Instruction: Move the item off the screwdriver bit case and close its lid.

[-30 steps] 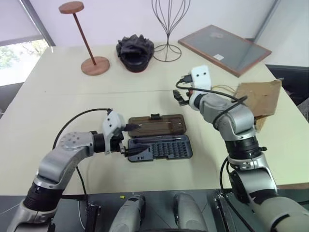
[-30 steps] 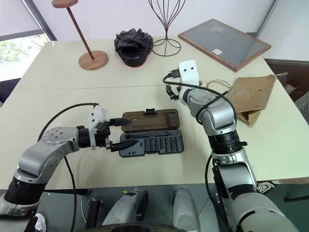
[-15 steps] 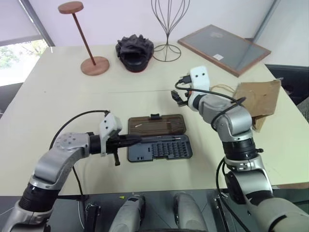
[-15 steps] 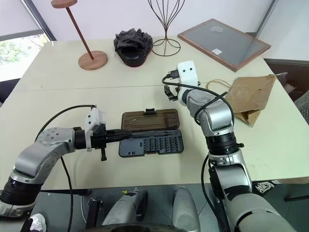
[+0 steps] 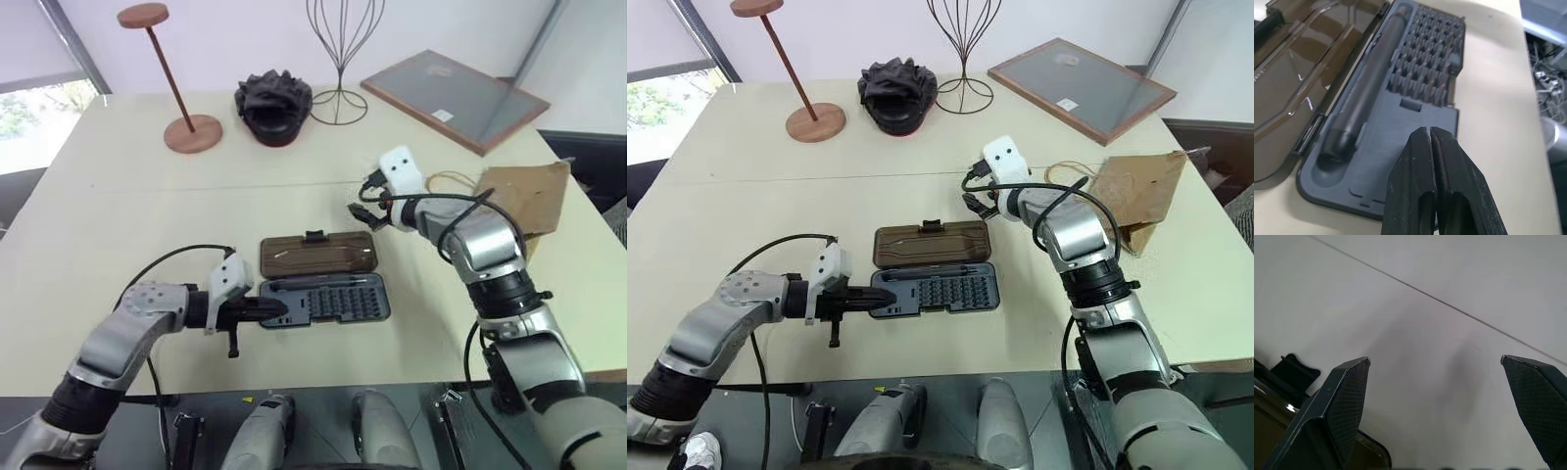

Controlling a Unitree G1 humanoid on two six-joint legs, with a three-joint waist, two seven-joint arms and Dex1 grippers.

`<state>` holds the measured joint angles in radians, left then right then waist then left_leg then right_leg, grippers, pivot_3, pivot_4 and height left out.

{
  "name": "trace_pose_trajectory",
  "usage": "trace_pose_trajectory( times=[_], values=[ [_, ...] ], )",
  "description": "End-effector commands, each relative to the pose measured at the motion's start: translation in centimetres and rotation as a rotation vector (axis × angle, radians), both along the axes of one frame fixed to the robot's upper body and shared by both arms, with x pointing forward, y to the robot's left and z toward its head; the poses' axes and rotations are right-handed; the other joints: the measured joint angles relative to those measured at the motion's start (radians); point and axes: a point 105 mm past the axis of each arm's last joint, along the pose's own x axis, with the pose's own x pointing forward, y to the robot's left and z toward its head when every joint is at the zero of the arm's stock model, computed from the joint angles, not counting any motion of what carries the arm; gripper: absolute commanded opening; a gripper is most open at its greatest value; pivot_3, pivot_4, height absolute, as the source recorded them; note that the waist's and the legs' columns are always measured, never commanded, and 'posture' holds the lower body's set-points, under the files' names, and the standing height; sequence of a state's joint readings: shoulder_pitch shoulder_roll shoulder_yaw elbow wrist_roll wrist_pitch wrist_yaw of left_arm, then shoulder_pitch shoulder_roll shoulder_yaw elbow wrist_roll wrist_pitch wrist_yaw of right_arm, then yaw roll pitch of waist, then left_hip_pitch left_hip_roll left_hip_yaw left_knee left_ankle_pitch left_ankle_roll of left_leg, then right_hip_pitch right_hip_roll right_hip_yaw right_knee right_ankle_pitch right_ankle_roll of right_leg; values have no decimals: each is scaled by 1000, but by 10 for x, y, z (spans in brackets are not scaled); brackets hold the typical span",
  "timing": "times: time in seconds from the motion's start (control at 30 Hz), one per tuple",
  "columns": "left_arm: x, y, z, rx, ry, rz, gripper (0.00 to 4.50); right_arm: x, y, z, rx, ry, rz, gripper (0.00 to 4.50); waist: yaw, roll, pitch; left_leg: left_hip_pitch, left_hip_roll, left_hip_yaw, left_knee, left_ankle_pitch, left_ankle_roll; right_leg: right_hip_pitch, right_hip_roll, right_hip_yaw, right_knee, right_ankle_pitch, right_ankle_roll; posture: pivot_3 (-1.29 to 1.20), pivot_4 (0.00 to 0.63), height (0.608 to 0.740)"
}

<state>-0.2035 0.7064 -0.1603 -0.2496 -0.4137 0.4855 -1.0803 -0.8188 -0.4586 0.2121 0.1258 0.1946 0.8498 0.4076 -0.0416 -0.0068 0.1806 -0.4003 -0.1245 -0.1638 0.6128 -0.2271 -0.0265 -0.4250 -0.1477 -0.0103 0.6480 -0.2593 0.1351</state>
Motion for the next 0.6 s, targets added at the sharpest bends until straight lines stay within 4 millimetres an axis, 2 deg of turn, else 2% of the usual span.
trace_pose_trajectory(
  times=[0.03,0.2,0.33,0.6],
  values=[
    [4,-3,4,-1,-37,-7,84,3,6,17,-29,-57,84,4500,0,0,0,0,0,0,0,0,0,0,0,0,0,0,0,0,150,740],
    [9,-6,4,-9,-46,12,84,-8,17,2,-160,15,300,4500,0,0,0,0,0,0,1,0,0,0,0,0,0,0,0,0,150,740],
    [12,-8,4,-10,-55,17,84,-18,18,-4,-234,48,426,4500,-1,0,0,0,0,0,1,0,0,0,0,0,0,0,0,0,150,740],
    [11,-10,3,-19,-63,20,84,-10,9,-16,-280,107,471,4500,0,0,0,0,0,0,2,0,0,0,0,0,0,0,0,0,150,740]
  ],
)
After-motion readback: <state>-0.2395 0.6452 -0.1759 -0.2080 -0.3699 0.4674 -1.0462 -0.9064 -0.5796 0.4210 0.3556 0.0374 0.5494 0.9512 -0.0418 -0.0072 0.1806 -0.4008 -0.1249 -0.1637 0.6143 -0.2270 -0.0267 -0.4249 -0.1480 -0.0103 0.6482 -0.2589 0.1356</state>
